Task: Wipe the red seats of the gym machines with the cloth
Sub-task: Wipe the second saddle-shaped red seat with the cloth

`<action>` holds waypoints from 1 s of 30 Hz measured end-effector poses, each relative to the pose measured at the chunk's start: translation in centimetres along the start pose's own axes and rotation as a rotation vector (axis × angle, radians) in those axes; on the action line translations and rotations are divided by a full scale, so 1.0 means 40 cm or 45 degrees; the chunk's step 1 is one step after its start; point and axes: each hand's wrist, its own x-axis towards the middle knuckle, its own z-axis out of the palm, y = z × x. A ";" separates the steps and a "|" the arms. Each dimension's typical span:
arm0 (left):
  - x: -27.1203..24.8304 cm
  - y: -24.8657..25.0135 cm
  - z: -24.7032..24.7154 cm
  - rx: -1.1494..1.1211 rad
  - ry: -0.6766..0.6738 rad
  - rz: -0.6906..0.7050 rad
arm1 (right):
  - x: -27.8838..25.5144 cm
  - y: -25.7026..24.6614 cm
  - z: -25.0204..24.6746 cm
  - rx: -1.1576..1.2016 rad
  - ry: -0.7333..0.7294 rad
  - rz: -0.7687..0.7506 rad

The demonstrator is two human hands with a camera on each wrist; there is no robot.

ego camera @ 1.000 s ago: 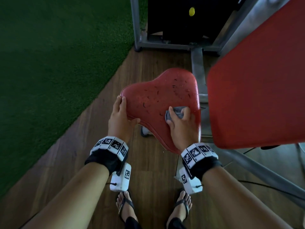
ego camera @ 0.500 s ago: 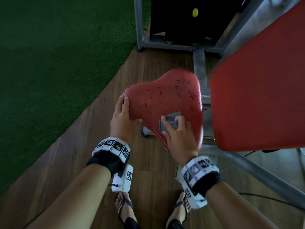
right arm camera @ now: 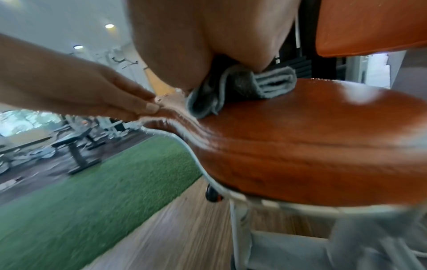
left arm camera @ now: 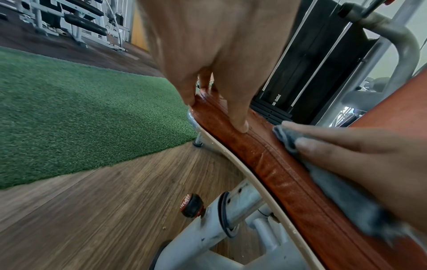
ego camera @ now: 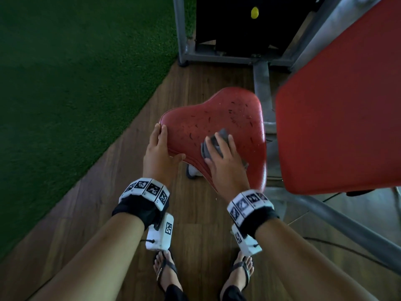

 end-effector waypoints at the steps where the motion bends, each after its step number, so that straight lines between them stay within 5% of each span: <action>1: -0.001 0.000 -0.001 -0.010 -0.001 -0.006 | -0.035 0.010 0.001 -0.029 -0.003 -0.051; 6: 0.000 -0.001 -0.001 -0.022 -0.001 -0.021 | -0.176 0.077 -0.002 0.020 -0.001 -0.035; 15: -0.003 0.006 -0.004 -0.024 -0.010 -0.024 | -0.009 0.095 -0.021 0.091 -0.041 0.189; 24: -0.003 0.009 -0.002 0.000 -0.028 -0.021 | -0.162 0.127 -0.034 0.266 -0.102 0.114; 30: -0.002 0.011 0.001 0.011 -0.019 -0.013 | -0.105 0.119 -0.025 0.220 -0.033 0.211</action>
